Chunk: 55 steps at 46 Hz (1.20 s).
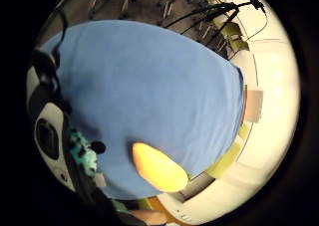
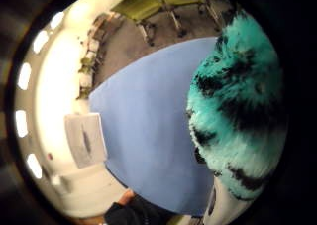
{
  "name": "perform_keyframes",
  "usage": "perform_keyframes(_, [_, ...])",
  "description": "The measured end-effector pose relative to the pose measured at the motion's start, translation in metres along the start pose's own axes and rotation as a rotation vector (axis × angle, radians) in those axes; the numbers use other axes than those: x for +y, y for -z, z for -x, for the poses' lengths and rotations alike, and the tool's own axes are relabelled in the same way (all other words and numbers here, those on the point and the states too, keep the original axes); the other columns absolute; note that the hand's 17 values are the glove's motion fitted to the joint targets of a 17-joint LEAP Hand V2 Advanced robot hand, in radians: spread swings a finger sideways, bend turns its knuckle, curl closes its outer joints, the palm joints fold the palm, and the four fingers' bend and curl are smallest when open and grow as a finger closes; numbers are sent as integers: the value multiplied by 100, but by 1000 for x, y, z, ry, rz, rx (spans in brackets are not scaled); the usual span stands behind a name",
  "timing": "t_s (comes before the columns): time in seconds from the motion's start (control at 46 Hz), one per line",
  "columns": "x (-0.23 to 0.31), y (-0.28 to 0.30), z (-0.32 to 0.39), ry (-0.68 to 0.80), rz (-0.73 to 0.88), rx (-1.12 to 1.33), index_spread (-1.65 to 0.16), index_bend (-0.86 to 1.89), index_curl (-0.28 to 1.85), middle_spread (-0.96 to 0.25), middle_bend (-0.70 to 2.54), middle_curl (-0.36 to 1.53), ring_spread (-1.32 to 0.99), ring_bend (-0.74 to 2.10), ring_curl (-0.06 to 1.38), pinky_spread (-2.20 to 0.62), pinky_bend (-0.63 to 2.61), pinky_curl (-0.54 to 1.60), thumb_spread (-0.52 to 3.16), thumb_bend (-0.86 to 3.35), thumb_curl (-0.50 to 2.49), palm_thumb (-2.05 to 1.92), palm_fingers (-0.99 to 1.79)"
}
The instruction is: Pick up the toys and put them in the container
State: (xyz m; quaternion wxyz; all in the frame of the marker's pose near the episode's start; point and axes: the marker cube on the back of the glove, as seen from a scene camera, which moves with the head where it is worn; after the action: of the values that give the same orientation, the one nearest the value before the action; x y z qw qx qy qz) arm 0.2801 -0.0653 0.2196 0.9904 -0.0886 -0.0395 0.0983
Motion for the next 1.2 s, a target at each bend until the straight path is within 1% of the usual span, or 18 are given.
perform_keyframes(0.044, [3,7,1,1,1,8,-31,28,7,-40,67,61,-43,132,47,-45,117,39,98,24,54,70,78])
perform_keyframes(0.087, [7,16,3,2,-6,9,-32,23,5,-40,69,61,-42,133,45,-45,113,37,97,24,56,70,86])
perform_keyframes(0.131, [11,27,5,4,-18,6,-32,16,3,-41,76,63,-41,136,46,-46,108,36,94,23,57,70,97])
perform_keyframes(0.196, [17,48,11,6,-39,8,-33,11,-1,-42,84,66,-40,137,46,-46,103,35,91,22,60,70,105])
perform_keyframes(0.348, [30,105,35,15,-67,-4,-35,8,-4,-41,94,72,-37,140,49,-47,98,36,84,21,66,72,110])
perform_keyframes(0.522, [44,170,81,44,-141,7,-36,9,-4,-40,99,75,-36,141,50,-48,98,38,79,21,73,72,109])
perform_keyframes(0.718, [67,237,164,132,-226,4,-36,7,-4,-39,102,78,-36,142,50,-48,98,40,75,20,81,72,106])
perform_keyframes(0.827, [79,258,214,195,-258,-18,-37,7,-4,-38,103,79,-36,143,50,-49,98,40,74,21,84,72,105])
perform_keyframes(1.022, [103,268,314,321,-286,-23,-36,5,-4,-38,104,81,-36,144,51,-49,99,42,72,20,91,71,103])
perform_keyframes(1.109, [118,266,366,432,-282,-12,-36,5,-4,-38,104,81,-36,144,51,-49,99,42,72,20,93,71,102])
perform_keyframes(1.196, [131,263,417,556,-261,-70,-36,5,-4,-38,104,81,-36,145,51,-49,99,42,72,19,96,71,101])
